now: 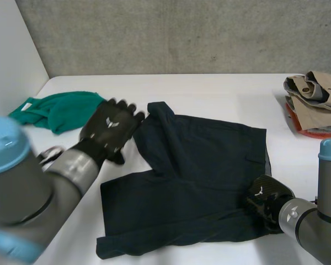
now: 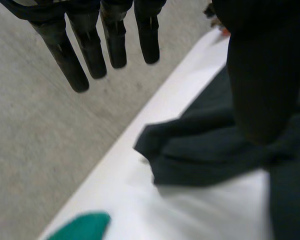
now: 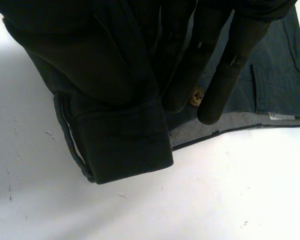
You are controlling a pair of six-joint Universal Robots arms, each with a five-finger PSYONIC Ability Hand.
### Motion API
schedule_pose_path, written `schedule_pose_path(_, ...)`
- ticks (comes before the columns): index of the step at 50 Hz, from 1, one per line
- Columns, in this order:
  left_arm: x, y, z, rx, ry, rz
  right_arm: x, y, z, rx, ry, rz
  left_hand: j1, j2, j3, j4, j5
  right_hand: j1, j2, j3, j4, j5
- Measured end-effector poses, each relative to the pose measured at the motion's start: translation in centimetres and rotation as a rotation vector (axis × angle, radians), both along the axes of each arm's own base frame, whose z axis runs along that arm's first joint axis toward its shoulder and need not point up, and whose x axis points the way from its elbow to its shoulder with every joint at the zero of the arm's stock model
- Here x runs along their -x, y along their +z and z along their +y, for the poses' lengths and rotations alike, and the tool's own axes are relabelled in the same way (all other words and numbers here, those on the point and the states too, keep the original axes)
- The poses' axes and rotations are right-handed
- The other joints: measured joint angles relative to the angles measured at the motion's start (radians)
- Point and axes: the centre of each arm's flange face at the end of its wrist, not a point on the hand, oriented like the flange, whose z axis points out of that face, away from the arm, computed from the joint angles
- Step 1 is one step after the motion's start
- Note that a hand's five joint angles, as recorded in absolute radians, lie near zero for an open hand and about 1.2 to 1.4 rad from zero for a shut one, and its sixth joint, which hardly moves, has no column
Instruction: Fold the laundry.
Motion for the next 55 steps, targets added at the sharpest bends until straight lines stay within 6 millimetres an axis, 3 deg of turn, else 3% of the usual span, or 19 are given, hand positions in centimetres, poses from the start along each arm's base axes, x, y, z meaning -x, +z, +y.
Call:
schedule_pose_path(5,3.0,-1.9,-4.2,0.046,-0.046,0.028,0.0,-0.4,0.1,0.011,-0.003,-0.008,0.142,0.141,0.141,0.140,0.141,0.000,0.000,0.000,0.000,0.001)
schedule_pose_path(6,3.0,-1.9,-4.2,0.046,-0.046,0.028,0.0,-0.4,0.1,0.011,-0.003,-0.008,0.142,0.141,0.141,0.140,0.141,0.000,0.000,0.000,0.000,0.001)
schedule_pose_path(9,5.0,-4.2,-6.8,0.045,-0.095,0.025,0.0,-0.6,0.0,0.019,-0.004,-0.010,0.198,0.201,0.203,0.203,0.201,0.003,0.000,0.000,0.000,0.001)
schedule_pose_path(15,7.0,-7.9,-9.8,0.062,-0.161,-0.023,0.0,-1.1,-0.1,0.023,-0.006,-0.009,0.251,0.257,0.257,0.257,0.255,0.011,0.000,0.000,0.000,0.001)
schedule_pose_path(22,7.7,-11.2,-11.6,0.092,-0.176,-0.096,0.0,-1.2,-0.3,0.026,-0.007,-0.010,0.357,0.358,0.356,0.354,0.346,0.017,0.000,0.000,0.000,0.001)
schedule_pose_path(28,7.6,-12.6,-12.4,0.094,-0.156,-0.121,0.1,-1.2,-0.5,0.034,-0.011,-0.013,0.582,0.583,0.579,0.578,0.563,0.017,0.000,0.000,0.000,0.001)
schedule_pose_path(34,7.1,-12.4,-12.8,0.108,-0.073,-0.145,0.1,-1.1,-0.7,0.045,-0.014,-0.016,0.764,0.842,0.838,0.843,0.798,0.017,0.000,0.000,0.000,0.001)
schedule_pose_path(43,4.7,-9.8,-12.8,0.149,0.165,-0.232,0.1,-1.1,-0.8,0.051,-0.015,-0.018,0.764,0.850,0.847,0.851,0.799,0.017,0.000,0.000,0.000,0.008)
schedule_pose_path(55,2.3,-10.6,-10.1,0.001,0.177,-0.373,-0.1,-1.1,-0.5,0.046,-0.008,-0.021,0.764,0.850,0.847,0.851,0.799,0.017,0.000,0.000,0.000,0.010)
